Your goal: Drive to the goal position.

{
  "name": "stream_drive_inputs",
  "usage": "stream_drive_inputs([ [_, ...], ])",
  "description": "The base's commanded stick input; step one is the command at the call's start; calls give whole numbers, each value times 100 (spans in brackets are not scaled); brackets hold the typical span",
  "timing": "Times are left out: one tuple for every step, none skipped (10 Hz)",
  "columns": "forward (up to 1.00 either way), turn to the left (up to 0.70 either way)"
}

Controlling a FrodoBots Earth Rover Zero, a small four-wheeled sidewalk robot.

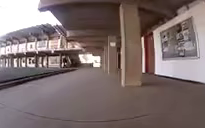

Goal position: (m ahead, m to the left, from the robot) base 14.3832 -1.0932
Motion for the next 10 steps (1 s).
stream_drive_inputs([
  [92, 1],
  [92, 1],
  [92, 1],
  [92, 1],
  [92, 1],
  [92, 1],
  [92, 1],
  [92, 1],
  [92, 1],
  [92, 1],
])
